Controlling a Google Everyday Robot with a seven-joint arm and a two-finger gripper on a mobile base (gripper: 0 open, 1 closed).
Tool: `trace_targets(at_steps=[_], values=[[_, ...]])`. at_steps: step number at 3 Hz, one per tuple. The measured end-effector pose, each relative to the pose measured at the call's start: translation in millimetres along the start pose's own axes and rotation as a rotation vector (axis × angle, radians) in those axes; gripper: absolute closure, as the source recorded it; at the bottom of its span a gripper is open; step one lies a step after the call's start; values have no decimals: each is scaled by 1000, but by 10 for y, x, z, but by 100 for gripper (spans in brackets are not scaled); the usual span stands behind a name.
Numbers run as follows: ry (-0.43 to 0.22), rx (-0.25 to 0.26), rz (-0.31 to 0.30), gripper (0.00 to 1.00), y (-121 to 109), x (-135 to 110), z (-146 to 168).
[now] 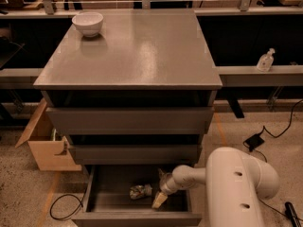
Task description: Place 7up can into bottom drawer
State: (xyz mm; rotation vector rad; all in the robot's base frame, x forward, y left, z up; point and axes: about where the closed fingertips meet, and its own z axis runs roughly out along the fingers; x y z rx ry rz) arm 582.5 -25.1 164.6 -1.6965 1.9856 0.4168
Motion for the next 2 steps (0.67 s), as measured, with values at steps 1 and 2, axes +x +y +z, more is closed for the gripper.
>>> trace_targets(at_steps=[1, 2], values=[[-14, 33, 38, 0, -23, 232, -239], [-25, 67, 81, 0, -51, 515, -499]])
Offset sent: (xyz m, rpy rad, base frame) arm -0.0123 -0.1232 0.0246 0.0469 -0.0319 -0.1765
